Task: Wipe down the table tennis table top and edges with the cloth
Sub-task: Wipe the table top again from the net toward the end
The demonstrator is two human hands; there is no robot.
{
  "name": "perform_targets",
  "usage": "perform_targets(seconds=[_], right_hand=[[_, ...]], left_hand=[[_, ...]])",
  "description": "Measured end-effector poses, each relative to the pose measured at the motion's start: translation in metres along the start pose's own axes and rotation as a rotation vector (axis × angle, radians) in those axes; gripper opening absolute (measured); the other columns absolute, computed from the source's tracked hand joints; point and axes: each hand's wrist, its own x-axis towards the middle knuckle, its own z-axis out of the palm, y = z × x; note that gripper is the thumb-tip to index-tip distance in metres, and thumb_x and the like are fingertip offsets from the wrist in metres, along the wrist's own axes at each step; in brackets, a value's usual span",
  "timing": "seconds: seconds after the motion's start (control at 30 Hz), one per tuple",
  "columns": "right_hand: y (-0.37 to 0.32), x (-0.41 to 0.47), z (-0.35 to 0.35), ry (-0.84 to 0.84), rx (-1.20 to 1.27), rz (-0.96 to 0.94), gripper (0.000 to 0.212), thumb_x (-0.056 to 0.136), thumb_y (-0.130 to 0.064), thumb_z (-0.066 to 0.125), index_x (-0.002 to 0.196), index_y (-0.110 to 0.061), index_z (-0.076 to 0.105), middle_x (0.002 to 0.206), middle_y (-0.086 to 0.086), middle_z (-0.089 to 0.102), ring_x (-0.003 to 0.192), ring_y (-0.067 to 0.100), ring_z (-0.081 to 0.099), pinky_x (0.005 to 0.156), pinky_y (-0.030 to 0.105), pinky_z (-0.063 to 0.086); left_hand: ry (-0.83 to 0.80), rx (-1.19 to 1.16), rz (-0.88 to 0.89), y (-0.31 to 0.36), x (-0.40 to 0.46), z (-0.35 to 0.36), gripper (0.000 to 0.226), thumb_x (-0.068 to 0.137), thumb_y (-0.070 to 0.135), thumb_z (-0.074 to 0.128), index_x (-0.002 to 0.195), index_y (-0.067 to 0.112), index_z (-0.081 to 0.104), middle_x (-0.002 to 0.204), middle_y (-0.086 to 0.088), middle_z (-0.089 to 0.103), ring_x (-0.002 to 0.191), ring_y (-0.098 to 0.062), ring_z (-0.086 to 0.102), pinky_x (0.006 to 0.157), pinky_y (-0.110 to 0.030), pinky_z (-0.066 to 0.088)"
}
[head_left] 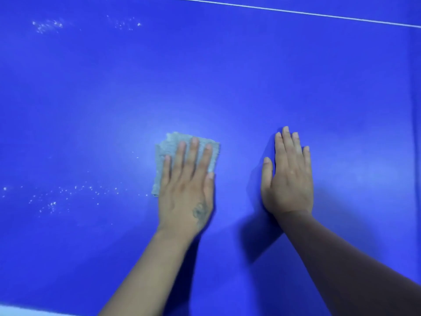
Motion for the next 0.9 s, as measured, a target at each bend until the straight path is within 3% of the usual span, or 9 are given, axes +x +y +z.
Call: perform_targets(seconds=[0.23,0.3,0.4,0.5,0.6,0.77,0.9], right_hand=[[0.0,-0.001,0.0,0.021,0.008,-0.001,0.061,0.109,-0.03,0.037,0.166,-0.007,0.034,0.177,0.005,0.025,0.165,0.024,0.017,0.134,0.05,0.015],[0.001,-0.001,0.001,0.021,0.023,-0.001,0.061,0.109,-0.03,0.036,0.165,-0.007,0.034,0.177,0.005,0.025,0.165,0.025,0.017,0.134,0.051,0.014],[0.002,-0.001,0.0,0.03,0.042,0.002,0.061,0.109,-0.03,0.037,0.165,-0.006,0.036,0.176,0.006,0.026,0.165,0.025,0.018,0.134,0.051,0.014],[0.001,-0.001,0.001,0.022,0.038,0.0,0.06,0.11,-0.03,0.032,0.165,-0.007,0.035,0.177,0.005,0.026,0.165,0.025,0.016,0.134,0.051,0.014],[0.001,-0.001,0.0,-0.012,0.005,0.002,0.06,0.112,-0.031,0.026,0.167,-0.008,0.032,0.178,0.004,0.022,0.166,0.023,0.013,0.134,0.05,0.012],[-0.001,-0.001,-0.002,-0.046,-0.04,0.008,0.062,0.112,-0.034,0.02,0.168,-0.009,0.029,0.179,0.002,0.017,0.166,0.021,0.009,0.135,0.049,0.011],[0.0,-0.002,-0.001,-0.057,-0.066,0.008,0.063,0.111,-0.035,0.018,0.169,-0.01,0.026,0.18,0.002,0.014,0.167,0.021,0.008,0.134,0.049,0.012]], left_hand=[[0.05,-0.047,-0.281,-0.034,0.091,-0.01,0.065,0.11,0.045,0.011,0.171,0.026,0.015,0.18,-0.003,0.005,0.166,-0.026,0.0,0.133,-0.053,0.0],[0.056,-0.066,-0.287,-0.015,0.119,-0.007,0.066,0.109,0.045,0.012,0.171,0.025,0.016,0.18,-0.004,0.004,0.166,-0.027,-0.001,0.133,-0.054,-0.003],[0.091,-0.06,-0.156,0.024,0.131,0.004,0.062,0.111,0.043,0.018,0.17,0.023,0.024,0.179,-0.005,0.012,0.166,-0.029,0.005,0.133,-0.055,0.002],[0.119,-0.037,-0.002,0.056,0.1,0.017,0.058,0.113,0.04,0.022,0.168,0.022,0.03,0.177,-0.004,0.02,0.165,-0.028,0.011,0.133,-0.055,0.008],[0.084,-0.039,0.039,0.068,0.049,0.02,0.057,0.115,0.038,0.024,0.17,0.024,0.025,0.178,-0.002,0.016,0.166,-0.025,0.007,0.132,-0.054,0.01],[-0.01,-0.007,0.022,0.058,-0.051,0.017,0.06,0.114,0.036,0.03,0.171,0.025,0.017,0.179,0.001,0.007,0.166,-0.022,0.002,0.133,-0.055,0.013],[-0.012,0.031,-0.132,0.02,-0.074,0.009,0.061,0.112,0.038,0.028,0.171,0.027,0.018,0.179,0.001,0.009,0.166,-0.022,0.003,0.133,-0.054,0.011]])
